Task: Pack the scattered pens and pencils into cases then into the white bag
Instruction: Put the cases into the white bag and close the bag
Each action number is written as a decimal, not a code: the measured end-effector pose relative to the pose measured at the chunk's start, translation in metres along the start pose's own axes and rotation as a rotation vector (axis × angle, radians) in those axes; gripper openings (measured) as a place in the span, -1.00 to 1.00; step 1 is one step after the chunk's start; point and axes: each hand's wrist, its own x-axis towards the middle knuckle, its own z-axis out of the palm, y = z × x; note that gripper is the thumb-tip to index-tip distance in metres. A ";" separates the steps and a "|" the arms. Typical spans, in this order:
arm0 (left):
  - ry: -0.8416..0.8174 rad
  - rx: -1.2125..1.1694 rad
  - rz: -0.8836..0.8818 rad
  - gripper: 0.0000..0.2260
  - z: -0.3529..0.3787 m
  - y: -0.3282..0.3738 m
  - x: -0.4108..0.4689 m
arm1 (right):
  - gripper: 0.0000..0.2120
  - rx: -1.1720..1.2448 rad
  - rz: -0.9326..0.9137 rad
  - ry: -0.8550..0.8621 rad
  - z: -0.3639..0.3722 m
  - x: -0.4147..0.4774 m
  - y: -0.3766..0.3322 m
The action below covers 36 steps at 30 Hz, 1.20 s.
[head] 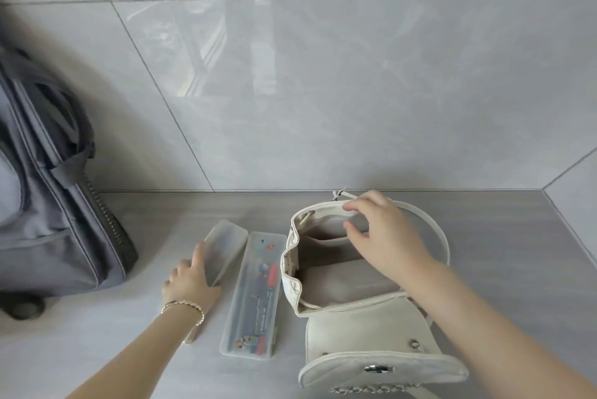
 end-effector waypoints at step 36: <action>-0.066 -0.397 0.696 -0.30 -0.036 0.123 -0.085 | -0.59 -0.895 -0.180 -0.567 0.041 -0.016 0.007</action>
